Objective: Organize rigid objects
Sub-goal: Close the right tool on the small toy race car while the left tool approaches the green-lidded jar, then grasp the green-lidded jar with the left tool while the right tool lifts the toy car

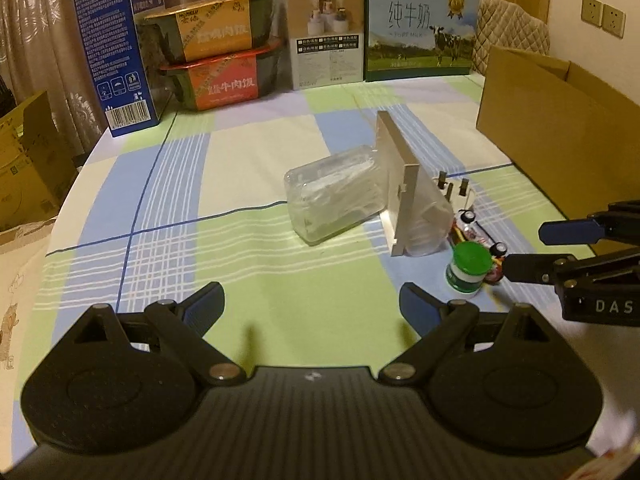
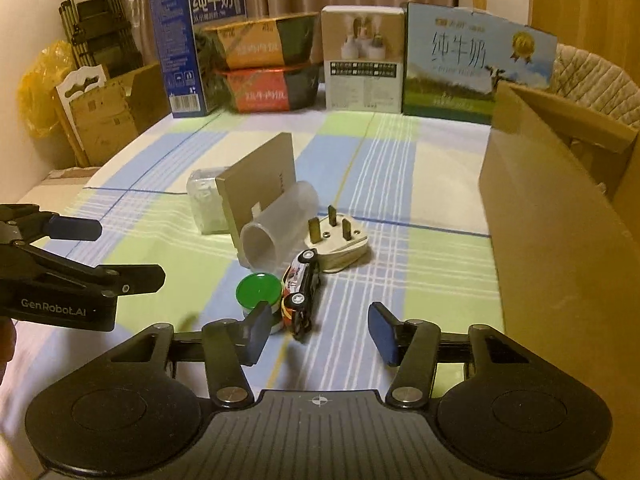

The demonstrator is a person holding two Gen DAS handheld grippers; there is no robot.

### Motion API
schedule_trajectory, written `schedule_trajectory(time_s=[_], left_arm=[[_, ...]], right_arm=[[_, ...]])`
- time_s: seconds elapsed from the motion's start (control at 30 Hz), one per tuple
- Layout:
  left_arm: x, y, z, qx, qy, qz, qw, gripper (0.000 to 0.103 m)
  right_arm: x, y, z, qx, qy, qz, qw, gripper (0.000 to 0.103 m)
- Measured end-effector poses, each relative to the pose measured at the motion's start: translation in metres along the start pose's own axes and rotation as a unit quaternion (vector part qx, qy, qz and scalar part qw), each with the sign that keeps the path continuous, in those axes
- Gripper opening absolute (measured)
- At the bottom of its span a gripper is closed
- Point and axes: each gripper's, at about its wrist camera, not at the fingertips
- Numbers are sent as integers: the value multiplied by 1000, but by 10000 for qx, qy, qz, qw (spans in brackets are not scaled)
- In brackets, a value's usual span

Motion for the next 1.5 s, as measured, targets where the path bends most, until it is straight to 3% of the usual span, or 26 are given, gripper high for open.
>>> schedule_trajectory(time_s=[0.37, 0.63, 0.87, 1.07, 1.13, 1.27, 1.5], left_arm=[[-3, 3, 2, -72, 112, 45, 9999, 92], [-5, 5, -2, -289, 175, 20, 9994, 91], [-5, 12, -17, -730, 307, -18, 9969, 86], [-3, 29, -41, -1042, 582, -44, 9928, 75], [0, 36, -48, -1109, 658, -14, 9917, 64], [5, 49, -61, -1177, 770, 9, 9901, 56], [8, 59, -67, -1024, 780, 73, 9917, 25]], right_arm=[[5, 25, 11, -56, -246, 97, 9996, 44], [6, 38, 11, 215, -298, 120, 9992, 15], [7, 23, -1, -67, -113, 142, 9998, 14], [2, 16, -23, -231, 134, 296, 9992, 14], [1, 15, -27, -282, 187, 289, 9990, 14], [2, 16, -30, -290, 271, 312, 9987, 14], [2, 15, -28, -266, 265, 290, 9989, 14]])
Point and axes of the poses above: each gripper's, at about its wrist camera, not at the fingertips, and y roughly the way its jaws point, z to its left, x to its top, and after that the axes turned 13 degrees about -x, right-handed
